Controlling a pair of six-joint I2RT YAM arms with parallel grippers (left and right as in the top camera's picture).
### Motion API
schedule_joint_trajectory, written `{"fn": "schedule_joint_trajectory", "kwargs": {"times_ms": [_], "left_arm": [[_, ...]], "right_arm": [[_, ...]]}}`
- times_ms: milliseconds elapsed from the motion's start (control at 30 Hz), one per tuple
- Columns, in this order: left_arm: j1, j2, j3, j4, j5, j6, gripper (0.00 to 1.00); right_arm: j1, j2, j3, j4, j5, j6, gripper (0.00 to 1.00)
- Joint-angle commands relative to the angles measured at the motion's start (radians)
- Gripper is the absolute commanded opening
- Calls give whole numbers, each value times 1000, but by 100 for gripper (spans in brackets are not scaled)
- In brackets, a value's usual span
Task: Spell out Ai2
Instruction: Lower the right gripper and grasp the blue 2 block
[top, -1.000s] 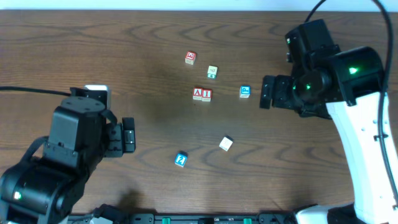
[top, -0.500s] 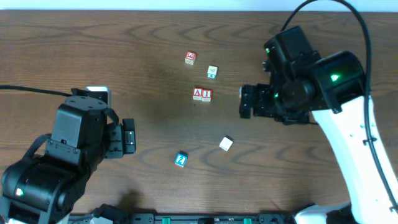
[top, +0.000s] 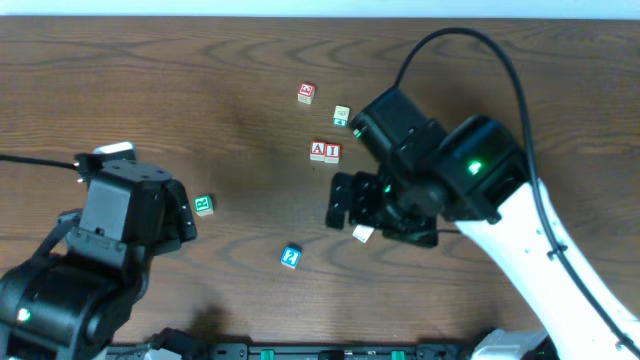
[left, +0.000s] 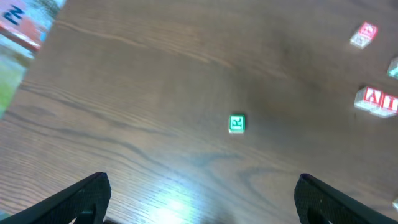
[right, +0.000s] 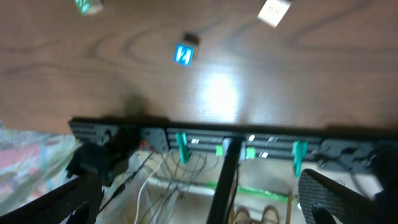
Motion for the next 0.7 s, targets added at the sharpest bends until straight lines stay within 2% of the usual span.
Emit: {"fn": "schedule_joint_trajectory", "kwargs": {"times_ms": [0, 167, 367, 467, 533, 667], "left_arm": [[2, -7, 99, -26, -53, -29, 95], [2, -8, 222, -91, -53, -29, 96], [2, -9, 266, -134, -52, -29, 95], [2, -9, 266, -138, -51, -29, 96], [2, -9, 266, -138, -51, -29, 96], [1, -9, 266, -136, -51, -30, 96]], "right_arm": [[87, -11, -6, 0, -8, 147, 99], [249, -11, -6, 48, 77, 351, 99], [373, -10, -41, 99, 196, 488, 99], [380, -10, -148, 169, 190, 502, 99], [383, -10, -235, 264, 190, 493, 99], [386, -10, -449, 473, 193, 566, 99]]}}
